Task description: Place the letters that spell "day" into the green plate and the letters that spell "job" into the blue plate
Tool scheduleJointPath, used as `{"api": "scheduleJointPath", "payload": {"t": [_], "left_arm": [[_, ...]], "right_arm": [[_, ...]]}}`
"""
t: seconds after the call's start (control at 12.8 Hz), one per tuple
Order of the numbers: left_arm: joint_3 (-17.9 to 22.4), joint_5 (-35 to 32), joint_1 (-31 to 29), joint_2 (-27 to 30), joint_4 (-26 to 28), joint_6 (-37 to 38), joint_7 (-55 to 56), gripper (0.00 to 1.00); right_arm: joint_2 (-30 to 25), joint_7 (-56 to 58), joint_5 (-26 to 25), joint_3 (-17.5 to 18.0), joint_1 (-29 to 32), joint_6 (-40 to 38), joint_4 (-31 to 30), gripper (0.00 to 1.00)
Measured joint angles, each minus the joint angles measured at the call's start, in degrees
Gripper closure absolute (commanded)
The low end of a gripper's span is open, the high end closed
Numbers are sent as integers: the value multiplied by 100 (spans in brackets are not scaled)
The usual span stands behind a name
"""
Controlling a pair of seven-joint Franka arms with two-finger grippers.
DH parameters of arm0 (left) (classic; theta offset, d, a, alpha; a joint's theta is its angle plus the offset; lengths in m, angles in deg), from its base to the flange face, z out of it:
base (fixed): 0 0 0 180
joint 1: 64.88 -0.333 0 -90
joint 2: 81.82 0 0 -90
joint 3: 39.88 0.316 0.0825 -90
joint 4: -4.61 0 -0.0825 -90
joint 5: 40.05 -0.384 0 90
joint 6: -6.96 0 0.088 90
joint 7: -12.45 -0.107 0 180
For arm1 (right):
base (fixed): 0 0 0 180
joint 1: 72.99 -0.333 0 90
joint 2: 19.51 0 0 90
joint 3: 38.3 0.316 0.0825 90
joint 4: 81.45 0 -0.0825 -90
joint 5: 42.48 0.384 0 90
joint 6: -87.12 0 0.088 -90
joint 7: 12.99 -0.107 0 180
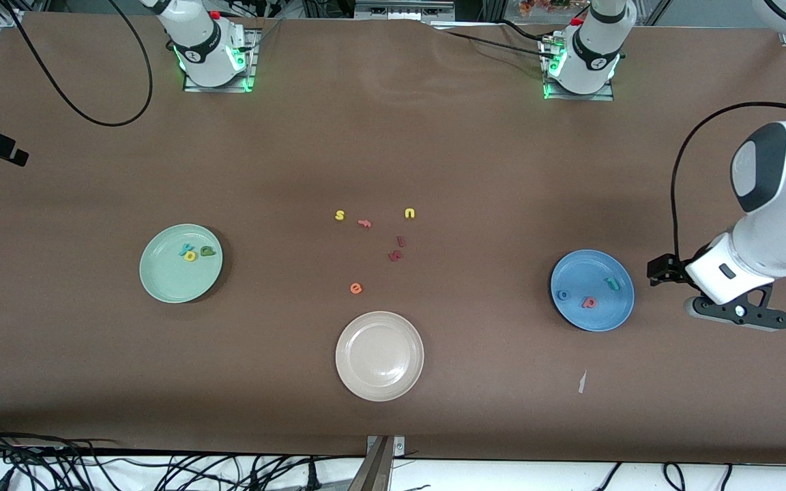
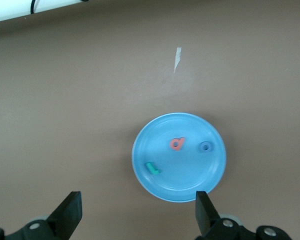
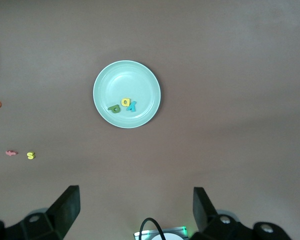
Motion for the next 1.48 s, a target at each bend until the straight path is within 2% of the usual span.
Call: {"api": "scheduleJointPath", "payload": {"t": [0.39,0.55,0.78,1.02,1.48], "left_arm": [[61,327,71,873,85,121,1249,0],[172,798,73,1148,150,200,1370,0],[394,928,74,1437,507,213,1377,0],[424,939,79,1696,854,353,1361,0],[571,939,99,1792,910,620,428,0]], "right_arm": [[-32,210,-6,-62,41,-15,-34,1],[-197,290,-6,-78,62,81,-271,0],[-371,299,-6,-76,60,191,-534,0],[-387,305,-5,-70,59,222,-541,0],[-388,331,-5,82,28,223,-569,0]]}}
